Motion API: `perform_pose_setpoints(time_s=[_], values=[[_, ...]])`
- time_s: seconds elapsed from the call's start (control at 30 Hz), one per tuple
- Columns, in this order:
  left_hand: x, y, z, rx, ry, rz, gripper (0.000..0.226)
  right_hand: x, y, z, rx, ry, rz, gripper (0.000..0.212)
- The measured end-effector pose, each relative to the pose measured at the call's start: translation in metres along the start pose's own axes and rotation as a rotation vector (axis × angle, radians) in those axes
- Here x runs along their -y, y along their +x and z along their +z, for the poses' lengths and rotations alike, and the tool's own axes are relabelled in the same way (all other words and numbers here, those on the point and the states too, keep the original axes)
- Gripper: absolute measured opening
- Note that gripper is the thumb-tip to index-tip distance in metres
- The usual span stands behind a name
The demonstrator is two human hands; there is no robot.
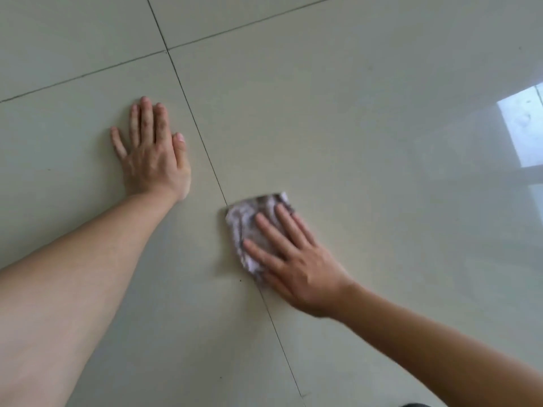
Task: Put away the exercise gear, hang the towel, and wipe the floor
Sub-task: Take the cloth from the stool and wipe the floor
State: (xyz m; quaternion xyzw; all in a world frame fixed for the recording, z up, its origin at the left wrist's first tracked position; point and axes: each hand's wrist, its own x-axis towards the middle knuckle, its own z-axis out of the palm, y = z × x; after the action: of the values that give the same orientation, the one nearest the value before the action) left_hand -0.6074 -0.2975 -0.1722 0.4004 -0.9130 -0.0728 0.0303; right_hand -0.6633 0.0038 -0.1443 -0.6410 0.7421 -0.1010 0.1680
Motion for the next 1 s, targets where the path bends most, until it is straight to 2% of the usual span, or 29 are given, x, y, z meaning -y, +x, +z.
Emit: perform_pose_setpoints(time_s=[0.07,0.17,0.23,0.3,0.37,0.47,0.5,0.57,0.63,0.7,0.8,0.9,0.97,1.0], values=[[0.002,0.000,0.000,-0.005,0.005,-0.007,0.059,0.024,-0.030,0.012,0.093,0.001,-0.170,0.054],[0.004,0.001,0.001,-0.009,0.009,-0.016,0.057,0.018,-0.043,0.018,0.168,0.018,-0.375,0.050],[0.005,0.002,0.002,-0.003,0.007,-0.015,0.058,-0.009,-0.033,0.011,0.140,0.008,-0.387,0.050],[0.004,0.002,0.003,0.002,0.010,-0.015,0.059,-0.050,-0.020,-0.008,0.037,-0.061,-0.163,0.055],[0.005,0.000,0.004,0.007,0.010,-0.013,0.059,-0.097,-0.015,-0.032,-0.059,-0.124,0.216,0.060],[0.006,-0.002,0.004,0.005,0.006,-0.015,0.060,-0.155,-0.019,-0.063,-0.102,-0.016,0.807,0.063],[0.006,-0.002,0.004,0.005,0.005,-0.017,0.060,-0.160,-0.018,-0.067,-0.110,0.034,0.931,0.064],[0.005,-0.001,0.005,0.003,0.006,-0.015,0.060,-0.146,-0.009,-0.061,-0.135,0.064,1.014,0.066],[0.003,0.001,0.005,0.003,0.011,-0.009,0.060,-0.108,-0.003,-0.041,-0.149,0.051,0.920,0.065],[0.003,0.002,0.004,0.018,0.021,-0.003,0.060,-0.053,-0.004,-0.016,-0.144,0.018,0.712,0.065],[0.004,0.004,0.002,0.053,0.037,-0.011,0.060,0.019,-0.021,0.014,-0.045,-0.006,0.376,0.061],[-0.002,0.007,0.000,0.113,0.036,-0.011,0.060,0.011,-0.048,0.015,0.030,-0.067,0.145,0.058],[-0.005,0.008,-0.003,0.145,0.072,-0.029,0.060,-0.027,-0.069,0.004,0.033,-0.142,0.185,0.059],[-0.008,0.007,-0.006,0.153,0.097,-0.047,0.060,-0.050,-0.081,-0.004,0.008,-0.163,0.306,0.060]])
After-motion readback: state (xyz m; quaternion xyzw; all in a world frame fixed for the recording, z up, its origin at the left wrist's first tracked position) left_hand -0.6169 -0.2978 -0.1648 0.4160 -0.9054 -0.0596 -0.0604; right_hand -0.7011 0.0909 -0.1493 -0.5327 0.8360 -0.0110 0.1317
